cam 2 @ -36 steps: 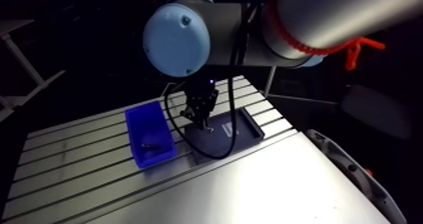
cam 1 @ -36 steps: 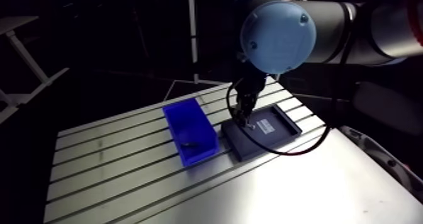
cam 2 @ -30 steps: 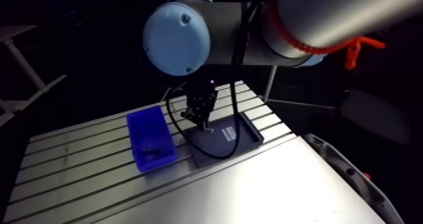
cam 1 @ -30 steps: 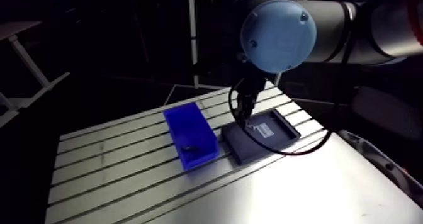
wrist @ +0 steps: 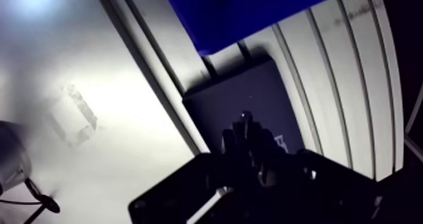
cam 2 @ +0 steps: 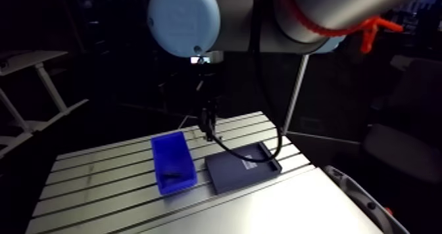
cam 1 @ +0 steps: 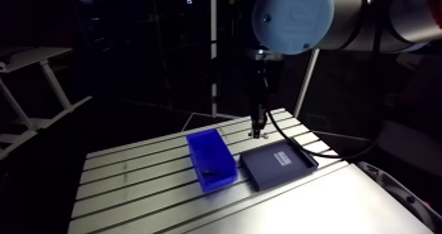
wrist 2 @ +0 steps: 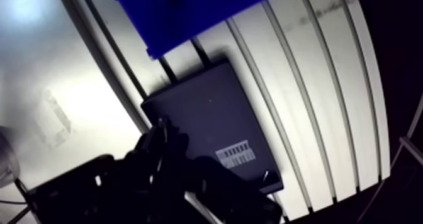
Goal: Pick up the M10 bolt from the tray and put it into the blue bin.
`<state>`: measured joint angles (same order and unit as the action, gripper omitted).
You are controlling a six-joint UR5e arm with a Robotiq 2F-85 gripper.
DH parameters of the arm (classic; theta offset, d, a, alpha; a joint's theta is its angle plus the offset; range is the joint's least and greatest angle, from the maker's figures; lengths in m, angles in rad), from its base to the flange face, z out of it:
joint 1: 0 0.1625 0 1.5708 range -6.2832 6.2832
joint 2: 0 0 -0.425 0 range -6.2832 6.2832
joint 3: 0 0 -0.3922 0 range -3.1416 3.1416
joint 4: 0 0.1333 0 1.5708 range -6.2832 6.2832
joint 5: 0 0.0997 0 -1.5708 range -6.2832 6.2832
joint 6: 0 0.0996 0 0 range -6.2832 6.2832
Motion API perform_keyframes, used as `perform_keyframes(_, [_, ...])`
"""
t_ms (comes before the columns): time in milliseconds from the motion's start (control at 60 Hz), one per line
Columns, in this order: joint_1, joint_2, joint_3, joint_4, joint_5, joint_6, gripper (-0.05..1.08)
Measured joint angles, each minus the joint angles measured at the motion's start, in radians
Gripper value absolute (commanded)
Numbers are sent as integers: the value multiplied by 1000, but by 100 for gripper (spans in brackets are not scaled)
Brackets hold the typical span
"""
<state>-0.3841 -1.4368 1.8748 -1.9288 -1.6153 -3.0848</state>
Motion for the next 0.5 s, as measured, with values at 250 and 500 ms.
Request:
perform_keyframes(250, [54,-21,-32,67,8,-138,106])
perform_keyframes(500, [89,-11,-55,81,5,-200,106])
